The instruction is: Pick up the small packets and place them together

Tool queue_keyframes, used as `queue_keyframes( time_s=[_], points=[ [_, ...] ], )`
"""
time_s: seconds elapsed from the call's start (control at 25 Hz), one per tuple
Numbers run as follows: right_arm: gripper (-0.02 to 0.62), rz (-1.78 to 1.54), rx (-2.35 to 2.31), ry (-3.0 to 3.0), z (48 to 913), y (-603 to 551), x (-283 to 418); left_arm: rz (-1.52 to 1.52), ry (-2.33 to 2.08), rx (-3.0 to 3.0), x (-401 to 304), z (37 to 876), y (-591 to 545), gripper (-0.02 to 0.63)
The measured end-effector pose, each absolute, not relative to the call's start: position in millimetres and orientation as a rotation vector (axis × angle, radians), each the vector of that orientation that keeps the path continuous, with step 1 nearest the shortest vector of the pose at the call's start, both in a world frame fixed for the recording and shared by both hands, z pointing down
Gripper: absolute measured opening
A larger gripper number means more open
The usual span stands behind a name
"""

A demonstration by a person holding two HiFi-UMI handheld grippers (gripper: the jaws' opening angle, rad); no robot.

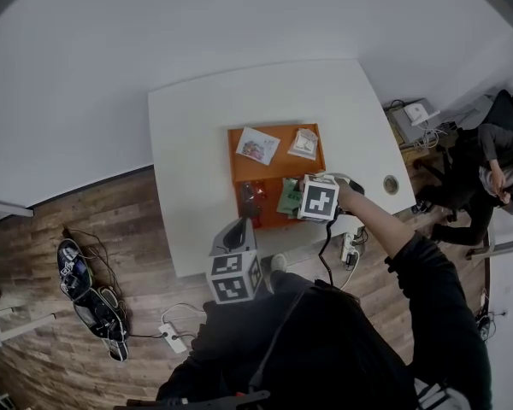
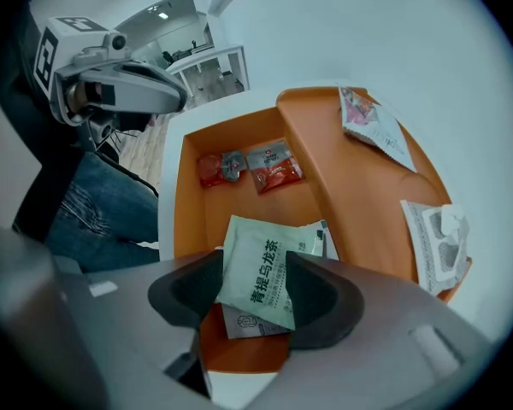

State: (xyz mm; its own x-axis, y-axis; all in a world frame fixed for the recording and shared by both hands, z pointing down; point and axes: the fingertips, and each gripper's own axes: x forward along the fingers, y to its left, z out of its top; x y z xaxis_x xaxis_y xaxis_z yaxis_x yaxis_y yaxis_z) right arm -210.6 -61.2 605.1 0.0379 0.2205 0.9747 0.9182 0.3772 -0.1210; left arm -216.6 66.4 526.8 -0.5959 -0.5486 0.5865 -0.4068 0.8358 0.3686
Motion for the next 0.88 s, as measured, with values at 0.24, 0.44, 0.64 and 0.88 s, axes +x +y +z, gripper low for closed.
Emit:
queue_keyframes(
  time_s=[0.24,0.44,0.64,0.88],
  points=[
    [0.206,-0.793,-1.067,-1.404,620,-60,-210,-0.265,-2.292,0.687,-217,528,68,-0.002],
    [0.215,-0.819,-1.054,-1.388,622,-62,-212,-0.270,-2.289,0.684,-219,529,66,-0.002],
    [0.213,-0.854,-1.040,-1.378,624,-62,-212,-0.272,-2.288,0.687,-221,529,63,-0.002],
    [0.197,-0.856,-1.043,-1.390,624,-63,-214,-0.272,-2.283,0.697,-221,529,58,-0.002]
  ],
)
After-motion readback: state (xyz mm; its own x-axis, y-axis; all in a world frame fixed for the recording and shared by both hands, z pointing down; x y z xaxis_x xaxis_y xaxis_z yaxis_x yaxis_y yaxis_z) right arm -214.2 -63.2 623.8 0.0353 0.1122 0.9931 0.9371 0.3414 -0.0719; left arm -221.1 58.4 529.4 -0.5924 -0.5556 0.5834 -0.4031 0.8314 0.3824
